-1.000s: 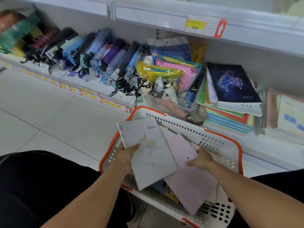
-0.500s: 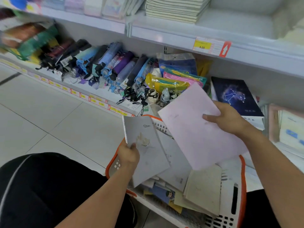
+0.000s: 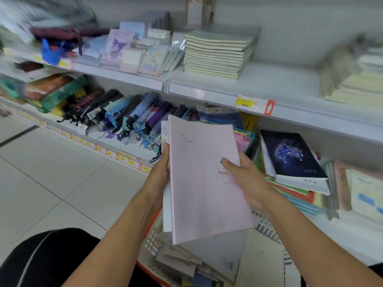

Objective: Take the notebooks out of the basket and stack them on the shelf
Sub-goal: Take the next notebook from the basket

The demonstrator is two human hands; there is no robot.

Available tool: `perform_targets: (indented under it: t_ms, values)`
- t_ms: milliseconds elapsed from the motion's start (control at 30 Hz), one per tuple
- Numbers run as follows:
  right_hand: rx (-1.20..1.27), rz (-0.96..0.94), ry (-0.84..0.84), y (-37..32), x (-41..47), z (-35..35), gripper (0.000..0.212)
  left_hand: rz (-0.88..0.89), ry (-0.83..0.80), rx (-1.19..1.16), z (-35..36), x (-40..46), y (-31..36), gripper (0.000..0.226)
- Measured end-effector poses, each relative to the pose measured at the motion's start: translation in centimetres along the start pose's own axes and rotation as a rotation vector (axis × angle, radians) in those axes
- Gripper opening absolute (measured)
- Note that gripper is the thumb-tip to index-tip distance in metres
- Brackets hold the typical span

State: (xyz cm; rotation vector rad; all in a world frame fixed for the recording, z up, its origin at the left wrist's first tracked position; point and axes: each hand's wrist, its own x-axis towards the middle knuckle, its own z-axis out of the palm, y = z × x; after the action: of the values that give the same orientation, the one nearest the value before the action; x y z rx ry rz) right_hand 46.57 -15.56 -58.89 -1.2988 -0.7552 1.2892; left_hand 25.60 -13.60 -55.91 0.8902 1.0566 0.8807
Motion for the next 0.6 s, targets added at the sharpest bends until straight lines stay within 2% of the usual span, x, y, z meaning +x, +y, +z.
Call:
perform_targets:
  t_ms: [133, 200, 267, 333, 400, 500, 533, 600]
  values:
    - [0.029, -0.194, 0.093, -4.5, -0.7, 1.9, 0.037, 0.137, -0.151, 0.001, 0.1, -1.3, 5.7, 0.062]
    - [-0.013, -0.359, 0.114, -7.0, -1.4, 2.3, 0.048, 0.239, -0.104, 0.123, 0.1, -1.2, 7.2, 0.055]
    - [-0.152, -0.539, 0.15, -9.3, -2.0, 2.9, 0.039, 0.396, 0.004, 0.361, 0.4, -0.6, 8.1, 0.051]
    - [-0.188, -0.616, 0.217, -11.3, -2.0, 3.4, 0.022, 0.492, 0.079, 0.401, 1.5, 0.3, 9.1, 0.043]
    - [-0.142, -0.543, 0.194, -13.9, -1.8, 3.4, 0.016, 0.53, 0.108, 0.299, 2.8, 1.2, 11.0, 0.031]
    - [-0.148, -0.359, -0.069, -17.8, -1.5, 2.7, 0.018, 0.441, 0.054, 0.136, 4.8, 3.1, 15.2, 0.025]
    - [-0.146, -0.346, -0.089, -18.7, -1.4, 2.6, 0.02, 0.417, 0.056, 0.137, 5.3, 3.8, 16.7, 0.026]
    - [-0.067, -0.351, -0.004, -20.1, -0.4, 2.5, 0.023, 0.39, 0.064, 0.193, 6.1, 5.3, 20.1, 0.031]
